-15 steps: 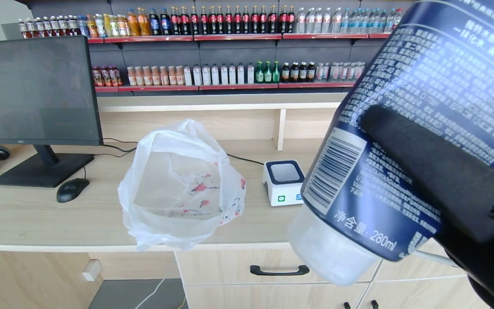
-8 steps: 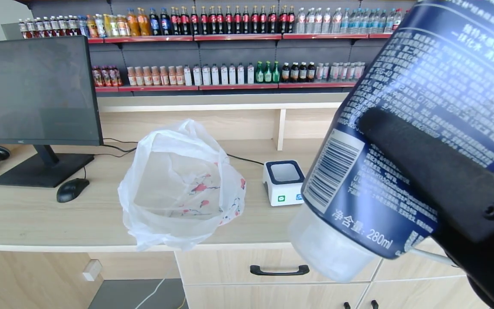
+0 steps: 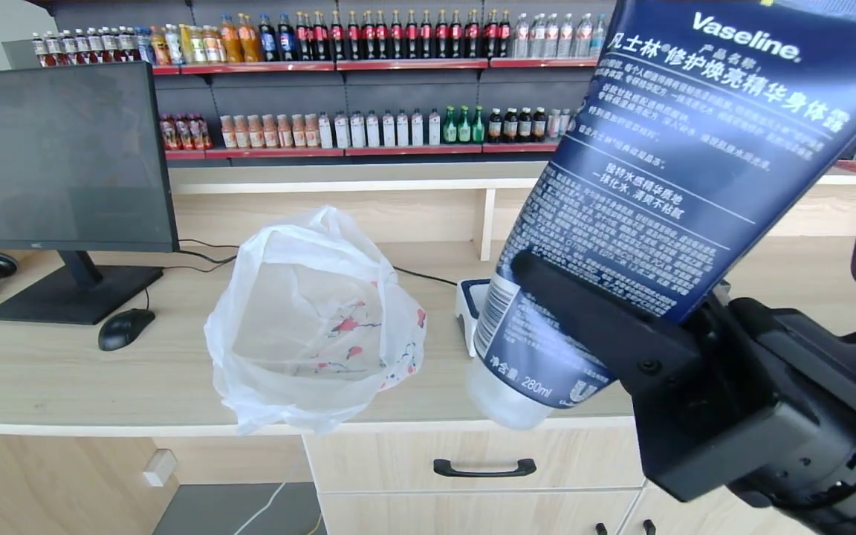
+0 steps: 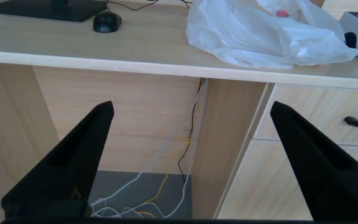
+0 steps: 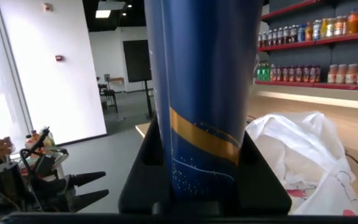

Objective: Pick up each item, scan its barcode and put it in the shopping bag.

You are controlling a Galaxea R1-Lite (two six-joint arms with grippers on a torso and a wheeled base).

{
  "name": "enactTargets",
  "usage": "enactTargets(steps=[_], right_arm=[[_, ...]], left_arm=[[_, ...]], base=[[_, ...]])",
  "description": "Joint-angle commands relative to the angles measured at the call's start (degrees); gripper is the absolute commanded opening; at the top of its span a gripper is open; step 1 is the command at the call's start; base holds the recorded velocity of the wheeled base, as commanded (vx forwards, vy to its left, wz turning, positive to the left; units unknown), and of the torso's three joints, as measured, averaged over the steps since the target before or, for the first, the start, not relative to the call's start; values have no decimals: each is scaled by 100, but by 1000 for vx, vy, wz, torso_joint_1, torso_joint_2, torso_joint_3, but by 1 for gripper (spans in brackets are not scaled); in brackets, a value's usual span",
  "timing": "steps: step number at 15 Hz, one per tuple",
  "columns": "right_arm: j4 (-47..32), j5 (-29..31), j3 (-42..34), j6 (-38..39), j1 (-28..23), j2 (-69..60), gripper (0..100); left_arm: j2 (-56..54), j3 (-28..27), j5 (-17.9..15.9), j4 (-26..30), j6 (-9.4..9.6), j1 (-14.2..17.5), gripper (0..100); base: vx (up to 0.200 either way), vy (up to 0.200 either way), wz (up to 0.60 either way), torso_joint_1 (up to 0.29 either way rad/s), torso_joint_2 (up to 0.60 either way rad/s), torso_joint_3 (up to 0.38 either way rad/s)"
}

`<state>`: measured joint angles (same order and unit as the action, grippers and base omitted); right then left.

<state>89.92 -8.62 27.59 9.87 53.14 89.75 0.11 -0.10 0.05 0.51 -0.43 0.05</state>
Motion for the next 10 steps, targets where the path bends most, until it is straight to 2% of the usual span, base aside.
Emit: enactTargets(steps=[1,4,8,9,10], right_arm=[[8,27,-17,-91,-146,245,0],[8,44,150,-803,-682,579,0],[8,194,168,-1365,-788,693,0],[8,282,159,-1884,-998,781,0],[8,317,203,-1910,-1042,781,0]], left_arm=[[-2,1,4,2,-1,-5,100],[-2,1,4,2,-1,-5,100],[-2,1,4,2,-1,4,100],[-2,1,4,2,-1,4,100],[-2,1,4,2,-1,4,100]], base=[[0,0,0,0,0,0],[0,0,0,0,0,0],[0,0,0,0,0,0],[0,0,0,0,0,0],[0,0,0,0,0,0]])
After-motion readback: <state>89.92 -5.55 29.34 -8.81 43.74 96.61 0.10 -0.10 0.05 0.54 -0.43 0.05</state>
